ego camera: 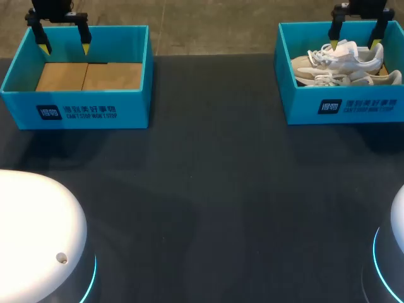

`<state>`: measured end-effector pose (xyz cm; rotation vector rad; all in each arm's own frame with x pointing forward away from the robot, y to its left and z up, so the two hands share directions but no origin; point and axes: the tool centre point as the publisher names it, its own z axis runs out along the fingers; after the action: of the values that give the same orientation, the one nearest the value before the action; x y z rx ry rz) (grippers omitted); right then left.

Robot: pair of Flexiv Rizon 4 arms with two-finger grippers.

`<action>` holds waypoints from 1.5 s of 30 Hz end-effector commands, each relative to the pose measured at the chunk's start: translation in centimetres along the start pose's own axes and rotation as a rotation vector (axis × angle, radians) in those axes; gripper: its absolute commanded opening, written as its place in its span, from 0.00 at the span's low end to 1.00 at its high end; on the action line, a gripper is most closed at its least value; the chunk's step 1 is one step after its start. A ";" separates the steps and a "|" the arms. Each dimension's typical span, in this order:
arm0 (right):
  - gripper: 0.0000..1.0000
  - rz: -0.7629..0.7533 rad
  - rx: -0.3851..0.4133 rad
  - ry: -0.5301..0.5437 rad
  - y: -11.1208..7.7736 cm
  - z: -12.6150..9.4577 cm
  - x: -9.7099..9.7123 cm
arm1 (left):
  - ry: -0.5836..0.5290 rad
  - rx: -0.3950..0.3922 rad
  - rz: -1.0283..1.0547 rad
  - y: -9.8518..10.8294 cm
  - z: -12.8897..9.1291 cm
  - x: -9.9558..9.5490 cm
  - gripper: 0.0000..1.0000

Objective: Take the shoe out of the shoebox, open the shoe tongue, remove and reinsert the insole, then place the shoe into the shoebox

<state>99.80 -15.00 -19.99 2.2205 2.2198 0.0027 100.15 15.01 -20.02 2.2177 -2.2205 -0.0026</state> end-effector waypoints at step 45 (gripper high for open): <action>1.00 0.140 -0.057 -0.187 0.7 5.4 -9.4 | 0.000 0.002 0.000 0.1 0.0 0.0 1.00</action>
<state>99.80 -24.03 -25.10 2.2312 1.9365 -0.1252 100.14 15.01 -20.02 2.2176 -2.2206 -0.0025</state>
